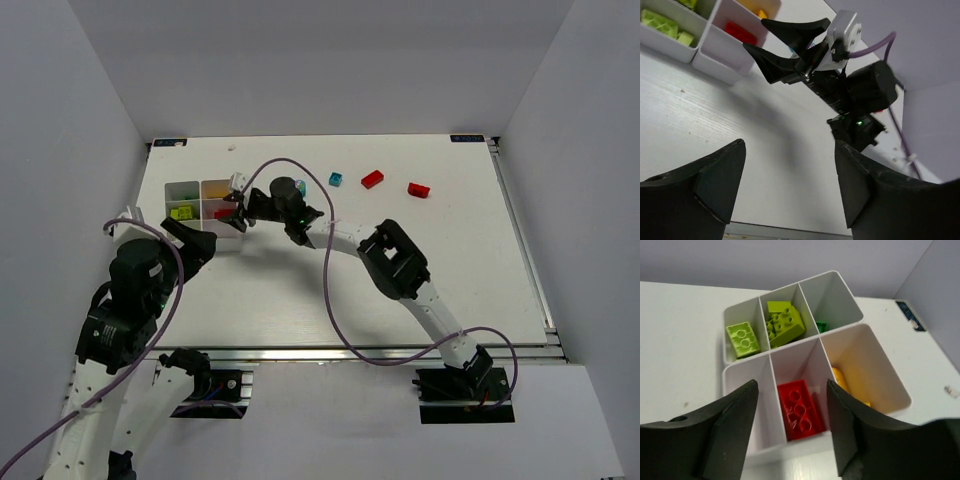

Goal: Sort the legos into containers by color

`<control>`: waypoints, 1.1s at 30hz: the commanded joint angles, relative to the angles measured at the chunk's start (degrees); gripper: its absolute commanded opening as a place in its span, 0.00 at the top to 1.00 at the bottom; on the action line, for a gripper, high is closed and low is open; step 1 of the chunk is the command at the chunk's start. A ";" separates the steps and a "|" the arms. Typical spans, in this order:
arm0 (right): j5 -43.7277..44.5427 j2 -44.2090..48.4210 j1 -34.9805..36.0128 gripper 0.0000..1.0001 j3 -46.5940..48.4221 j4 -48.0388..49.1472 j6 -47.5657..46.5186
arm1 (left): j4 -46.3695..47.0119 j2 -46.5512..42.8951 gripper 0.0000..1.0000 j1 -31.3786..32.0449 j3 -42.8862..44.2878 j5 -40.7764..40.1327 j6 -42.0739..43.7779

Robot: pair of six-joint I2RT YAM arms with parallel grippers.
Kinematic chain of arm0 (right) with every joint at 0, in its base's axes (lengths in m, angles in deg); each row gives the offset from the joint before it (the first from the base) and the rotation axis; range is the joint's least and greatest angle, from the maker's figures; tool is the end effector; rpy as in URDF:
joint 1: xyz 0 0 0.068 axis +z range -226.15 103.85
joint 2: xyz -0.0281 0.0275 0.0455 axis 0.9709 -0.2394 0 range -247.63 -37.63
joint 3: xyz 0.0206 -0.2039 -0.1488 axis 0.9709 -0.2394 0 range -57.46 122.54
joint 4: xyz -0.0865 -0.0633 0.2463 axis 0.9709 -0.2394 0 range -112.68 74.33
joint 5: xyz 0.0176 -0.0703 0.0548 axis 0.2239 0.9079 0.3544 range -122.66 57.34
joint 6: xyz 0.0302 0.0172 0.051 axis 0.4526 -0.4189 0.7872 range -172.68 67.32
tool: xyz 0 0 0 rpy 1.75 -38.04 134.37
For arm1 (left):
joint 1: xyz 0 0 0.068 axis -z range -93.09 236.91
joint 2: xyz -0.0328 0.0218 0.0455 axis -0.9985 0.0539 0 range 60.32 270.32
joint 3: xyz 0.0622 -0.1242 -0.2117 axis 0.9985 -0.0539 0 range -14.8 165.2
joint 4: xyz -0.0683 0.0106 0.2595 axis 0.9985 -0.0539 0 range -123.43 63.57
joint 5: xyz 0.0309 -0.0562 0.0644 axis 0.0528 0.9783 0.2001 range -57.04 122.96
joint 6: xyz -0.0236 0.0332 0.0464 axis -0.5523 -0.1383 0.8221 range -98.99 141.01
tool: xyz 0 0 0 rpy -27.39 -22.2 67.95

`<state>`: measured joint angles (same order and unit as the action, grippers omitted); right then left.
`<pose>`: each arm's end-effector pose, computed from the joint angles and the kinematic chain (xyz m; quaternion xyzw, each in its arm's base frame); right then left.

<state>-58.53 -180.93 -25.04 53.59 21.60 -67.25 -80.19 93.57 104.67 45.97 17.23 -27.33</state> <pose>0.3462 0.4614 0.1852 -0.4957 0.4637 0.3689 0.6350 0.1172 -0.0243 0.3644 -0.2915 0.7924 -0.1879 0.5018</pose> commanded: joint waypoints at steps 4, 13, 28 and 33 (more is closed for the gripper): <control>-7.61 19.79 -8.56 0.64 -3.73 -13.87 4.97 | 15.51 6.37 0.51 0.26 -5.13 15.01 5.36; -7.98 30.36 -31.74 0.73 -11.02 -51.75 -5.01 | 34.06 18.06 0.57 0.35 -12.17 24.52 4.74; 6.71 17.19 -47.42 0.14 -0.94 -78.04 -45.52 | 42.78 28.18 0.30 0.61 -12.26 26.89 3.33; 8.37 13.50 -47.51 0.18 1.10 -76.40 -47.92 | 41.89 25.55 0.29 0.61 -13.57 25.31 2.90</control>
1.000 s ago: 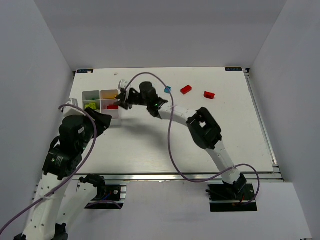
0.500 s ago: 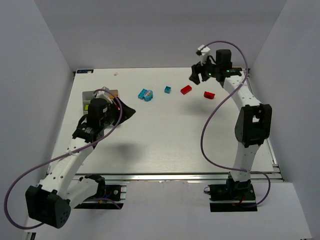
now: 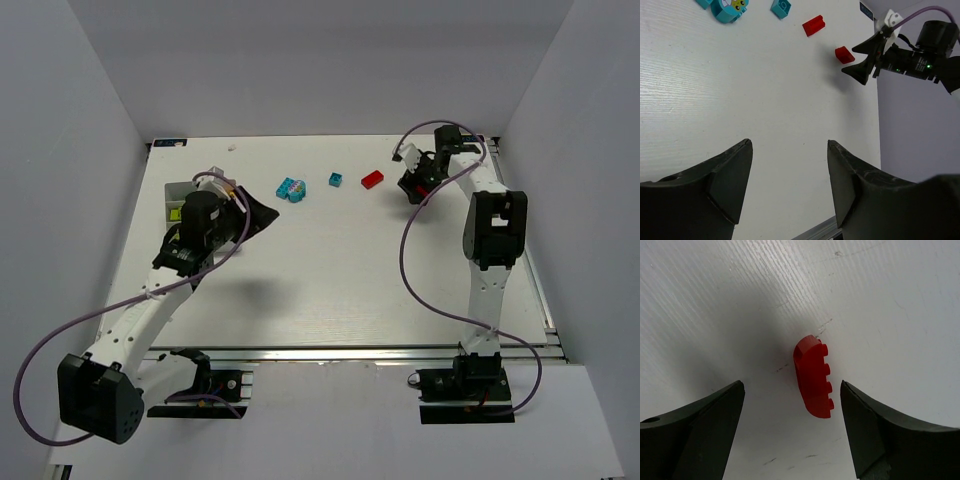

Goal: Sort the legos into containers by color

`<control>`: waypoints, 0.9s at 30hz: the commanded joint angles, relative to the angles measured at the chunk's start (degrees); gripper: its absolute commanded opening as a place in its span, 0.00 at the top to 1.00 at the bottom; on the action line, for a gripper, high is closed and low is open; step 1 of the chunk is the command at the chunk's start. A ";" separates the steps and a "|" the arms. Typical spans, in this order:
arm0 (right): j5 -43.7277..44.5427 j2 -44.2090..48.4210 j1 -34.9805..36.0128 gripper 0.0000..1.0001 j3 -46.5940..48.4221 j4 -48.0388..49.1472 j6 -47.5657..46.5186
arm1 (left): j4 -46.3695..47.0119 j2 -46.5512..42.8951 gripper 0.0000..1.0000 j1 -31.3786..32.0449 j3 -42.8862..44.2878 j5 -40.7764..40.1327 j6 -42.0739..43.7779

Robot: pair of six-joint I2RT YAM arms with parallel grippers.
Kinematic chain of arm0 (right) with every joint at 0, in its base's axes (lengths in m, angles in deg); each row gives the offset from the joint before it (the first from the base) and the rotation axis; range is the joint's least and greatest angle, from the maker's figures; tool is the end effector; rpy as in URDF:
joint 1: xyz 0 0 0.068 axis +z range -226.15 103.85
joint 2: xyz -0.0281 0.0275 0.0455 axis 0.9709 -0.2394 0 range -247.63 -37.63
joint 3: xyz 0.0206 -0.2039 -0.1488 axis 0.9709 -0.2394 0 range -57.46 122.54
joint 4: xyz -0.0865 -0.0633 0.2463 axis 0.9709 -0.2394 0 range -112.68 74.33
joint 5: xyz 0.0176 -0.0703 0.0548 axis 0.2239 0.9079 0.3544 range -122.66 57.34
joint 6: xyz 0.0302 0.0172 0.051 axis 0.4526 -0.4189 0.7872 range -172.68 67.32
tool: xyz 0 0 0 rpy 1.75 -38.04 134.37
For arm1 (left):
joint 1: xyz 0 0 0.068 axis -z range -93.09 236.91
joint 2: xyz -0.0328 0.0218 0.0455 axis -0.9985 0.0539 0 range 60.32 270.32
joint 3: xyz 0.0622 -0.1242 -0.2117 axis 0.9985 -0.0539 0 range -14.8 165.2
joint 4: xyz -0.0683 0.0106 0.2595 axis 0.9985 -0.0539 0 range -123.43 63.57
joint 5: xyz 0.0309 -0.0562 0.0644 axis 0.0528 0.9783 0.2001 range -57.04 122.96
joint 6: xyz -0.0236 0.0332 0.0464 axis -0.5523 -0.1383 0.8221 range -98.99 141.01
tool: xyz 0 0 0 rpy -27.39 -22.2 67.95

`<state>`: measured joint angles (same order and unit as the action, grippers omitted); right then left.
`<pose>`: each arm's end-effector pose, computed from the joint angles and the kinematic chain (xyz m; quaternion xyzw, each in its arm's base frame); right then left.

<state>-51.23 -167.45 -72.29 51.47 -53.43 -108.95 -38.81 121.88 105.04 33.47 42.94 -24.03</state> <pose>0.4928 0.0480 0.1658 -0.5137 0.8006 0.0216 0.3078 0.2556 -0.0922 0.2761 -0.1512 0.8310 -0.3404 0.4131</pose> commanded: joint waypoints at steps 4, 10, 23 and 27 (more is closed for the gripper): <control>2.31 -2.01 -0.25 0.21 3.22 1.19 -7.36 | 0.60 -5.22 0.29 0.41 -2.92 -1.19 -2.33; 2.75 -4.39 -0.61 0.26 4.28 1.29 -7.45 | -0.01 -6.72 0.29 0.59 -3.62 -1.45 -2.78; -23.66 16.41 -0.26 1.00 -17.15 0.85 -11.41 | 12.02 -1.27 0.25 2.61 -5.73 4.42 -8.04; -32.57 23.63 5.43 1.00 -22.25 -0.39 -8.87 | 18.61 1.63 0.20 3.58 -6.78 6.63 -11.12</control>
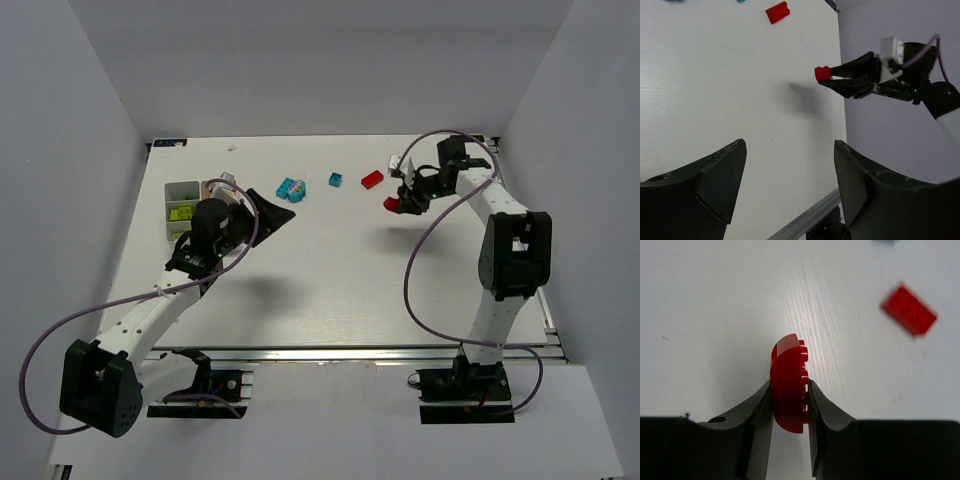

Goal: Sort the legos into containers by color

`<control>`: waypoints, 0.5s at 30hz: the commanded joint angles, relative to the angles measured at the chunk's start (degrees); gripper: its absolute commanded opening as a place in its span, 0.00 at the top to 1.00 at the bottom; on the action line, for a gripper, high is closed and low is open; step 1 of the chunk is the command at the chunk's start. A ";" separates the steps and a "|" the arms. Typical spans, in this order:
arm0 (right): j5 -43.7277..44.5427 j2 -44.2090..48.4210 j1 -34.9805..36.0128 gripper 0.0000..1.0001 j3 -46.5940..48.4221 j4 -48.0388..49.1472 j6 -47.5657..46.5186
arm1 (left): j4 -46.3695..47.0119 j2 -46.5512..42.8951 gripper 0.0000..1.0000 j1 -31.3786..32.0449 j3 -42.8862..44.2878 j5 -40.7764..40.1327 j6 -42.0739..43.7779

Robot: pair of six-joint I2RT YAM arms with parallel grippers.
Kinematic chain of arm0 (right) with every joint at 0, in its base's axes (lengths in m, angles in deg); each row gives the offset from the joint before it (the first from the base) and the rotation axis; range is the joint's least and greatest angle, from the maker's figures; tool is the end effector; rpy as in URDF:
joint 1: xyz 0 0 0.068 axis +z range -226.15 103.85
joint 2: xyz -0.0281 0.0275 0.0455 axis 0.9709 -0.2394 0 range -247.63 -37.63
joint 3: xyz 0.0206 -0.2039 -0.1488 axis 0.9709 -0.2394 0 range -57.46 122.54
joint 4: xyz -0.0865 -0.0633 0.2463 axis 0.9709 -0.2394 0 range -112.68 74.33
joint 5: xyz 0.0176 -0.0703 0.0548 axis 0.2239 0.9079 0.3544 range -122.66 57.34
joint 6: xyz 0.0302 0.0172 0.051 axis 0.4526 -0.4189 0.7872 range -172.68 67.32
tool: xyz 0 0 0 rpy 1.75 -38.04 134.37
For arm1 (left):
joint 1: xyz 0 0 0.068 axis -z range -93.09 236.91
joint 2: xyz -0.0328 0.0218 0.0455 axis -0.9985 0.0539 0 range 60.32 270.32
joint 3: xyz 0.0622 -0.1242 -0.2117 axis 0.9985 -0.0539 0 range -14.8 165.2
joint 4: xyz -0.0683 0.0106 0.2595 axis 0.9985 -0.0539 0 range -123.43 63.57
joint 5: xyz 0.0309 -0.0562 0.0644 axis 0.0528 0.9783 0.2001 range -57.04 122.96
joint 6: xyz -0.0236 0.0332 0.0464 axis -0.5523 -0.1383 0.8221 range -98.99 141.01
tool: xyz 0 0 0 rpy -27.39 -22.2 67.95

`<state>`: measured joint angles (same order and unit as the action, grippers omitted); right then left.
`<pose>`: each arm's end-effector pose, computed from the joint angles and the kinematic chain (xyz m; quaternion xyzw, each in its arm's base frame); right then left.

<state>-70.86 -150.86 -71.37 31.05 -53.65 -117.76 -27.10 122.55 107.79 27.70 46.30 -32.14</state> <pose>0.4176 0.0637 0.1880 -0.5891 0.7087 0.1630 0.3525 0.2543 -0.1085 0.2586 -0.1630 0.8020 -0.4173 0.3951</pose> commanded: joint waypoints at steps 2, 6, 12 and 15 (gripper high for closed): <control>-15.75 9.94 7.08 1.00 -5.52 2.45 6.58 | 8.92 2.53 0.17 1.53 -1.02 3.79 -3.63; -17.26 15.84 15.76 1.00 -9.76 10.10 16.99 | 11.21 4.47 0.16 2.67 -0.58 4.58 -4.86; -15.42 16.46 23.78 1.00 -9.76 18.37 28.41 | 12.62 5.00 0.15 3.90 -0.40 4.67 -5.48; -13.84 16.11 26.33 1.00 -9.24 20.83 30.35 | 12.88 4.30 0.15 4.25 -1.10 4.41 -5.83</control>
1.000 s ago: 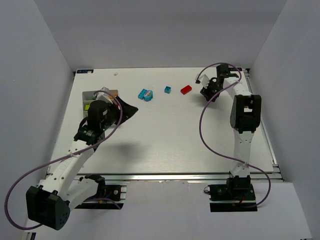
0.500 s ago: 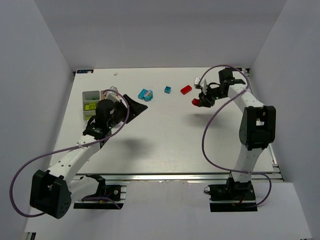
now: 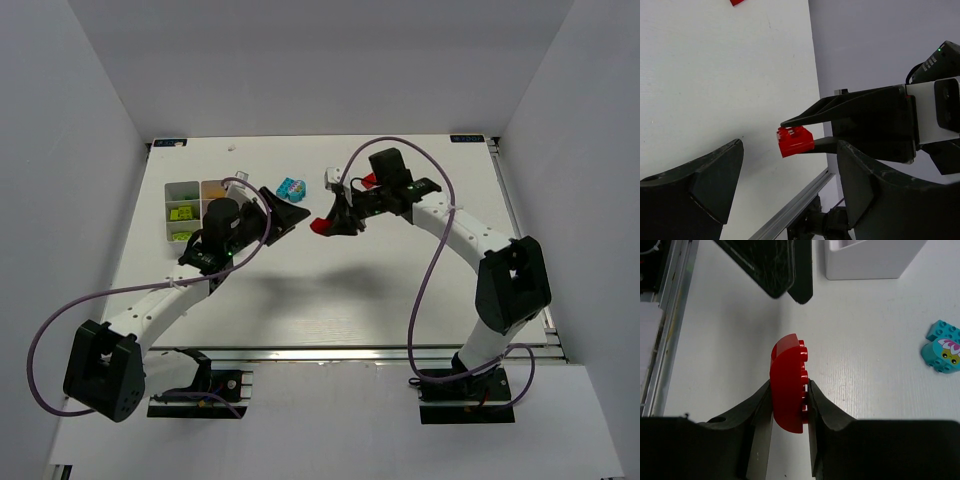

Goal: Sort the legos into containers by color

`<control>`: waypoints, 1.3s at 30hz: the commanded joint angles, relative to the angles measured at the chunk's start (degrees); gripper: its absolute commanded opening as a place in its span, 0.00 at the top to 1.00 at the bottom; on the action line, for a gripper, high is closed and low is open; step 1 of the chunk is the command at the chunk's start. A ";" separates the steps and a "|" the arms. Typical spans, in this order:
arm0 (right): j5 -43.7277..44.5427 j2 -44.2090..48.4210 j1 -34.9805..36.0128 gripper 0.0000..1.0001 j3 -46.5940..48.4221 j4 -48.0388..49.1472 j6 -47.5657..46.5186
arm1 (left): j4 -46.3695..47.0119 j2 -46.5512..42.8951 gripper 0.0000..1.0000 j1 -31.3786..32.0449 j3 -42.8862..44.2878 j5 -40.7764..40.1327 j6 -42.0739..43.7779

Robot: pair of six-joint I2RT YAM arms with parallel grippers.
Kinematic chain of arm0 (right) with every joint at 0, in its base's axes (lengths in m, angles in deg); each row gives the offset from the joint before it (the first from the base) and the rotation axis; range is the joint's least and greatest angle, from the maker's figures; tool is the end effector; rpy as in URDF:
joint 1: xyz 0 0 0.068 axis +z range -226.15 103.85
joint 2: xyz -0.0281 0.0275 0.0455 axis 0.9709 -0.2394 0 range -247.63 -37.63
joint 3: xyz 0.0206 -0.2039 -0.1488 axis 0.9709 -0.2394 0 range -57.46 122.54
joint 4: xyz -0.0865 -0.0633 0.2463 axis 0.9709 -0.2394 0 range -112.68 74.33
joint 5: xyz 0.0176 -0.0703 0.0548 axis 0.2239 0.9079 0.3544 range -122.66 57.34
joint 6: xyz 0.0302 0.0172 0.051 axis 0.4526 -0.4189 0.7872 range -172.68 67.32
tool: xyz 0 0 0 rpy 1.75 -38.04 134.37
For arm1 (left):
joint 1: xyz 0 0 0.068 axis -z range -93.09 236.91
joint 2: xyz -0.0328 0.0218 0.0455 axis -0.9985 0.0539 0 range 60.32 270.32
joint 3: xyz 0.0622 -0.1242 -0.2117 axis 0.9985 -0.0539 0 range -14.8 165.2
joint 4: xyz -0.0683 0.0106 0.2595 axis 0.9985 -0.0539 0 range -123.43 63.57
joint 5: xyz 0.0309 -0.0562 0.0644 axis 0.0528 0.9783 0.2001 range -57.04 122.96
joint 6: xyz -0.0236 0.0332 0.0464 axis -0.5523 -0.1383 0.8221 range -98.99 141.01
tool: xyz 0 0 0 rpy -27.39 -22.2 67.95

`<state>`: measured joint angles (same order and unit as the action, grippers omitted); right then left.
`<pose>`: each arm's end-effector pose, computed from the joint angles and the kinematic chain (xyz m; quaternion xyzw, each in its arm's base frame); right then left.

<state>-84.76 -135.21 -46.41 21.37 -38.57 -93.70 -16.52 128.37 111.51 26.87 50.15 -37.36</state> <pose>0.3181 0.2240 0.2625 -0.6212 0.5642 0.3625 0.4055 0.2629 -0.1355 0.2474 -0.1445 0.7840 -0.4816 0.3640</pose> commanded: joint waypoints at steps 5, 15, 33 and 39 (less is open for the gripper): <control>2.61 -0.33 4.62 1.00 2.21 7.42 7.09 | 0.73 -2.22 0.17 0.89 -1.42 -0.14 -0.96; 7.00 -0.51 7.70 1.00 3.17 8.13 6.47 | -0.42 -1.08 0.34 1.15 -1.50 -0.50 -1.75; 13.32 -0.94 7.79 0.11 2.56 12.52 10.34 | -5.15 -0.20 0.93 1.24 1.21 -0.83 0.01; 21.05 -0.07 7.53 0.11 0.54 12.96 10.26 | -21.05 -1.78 1.00 -2.61 5.52 -8.04 4.57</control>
<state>-69.46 -135.64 -38.59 21.92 -28.32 -84.13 -27.93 129.07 111.55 28.79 46.92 -36.12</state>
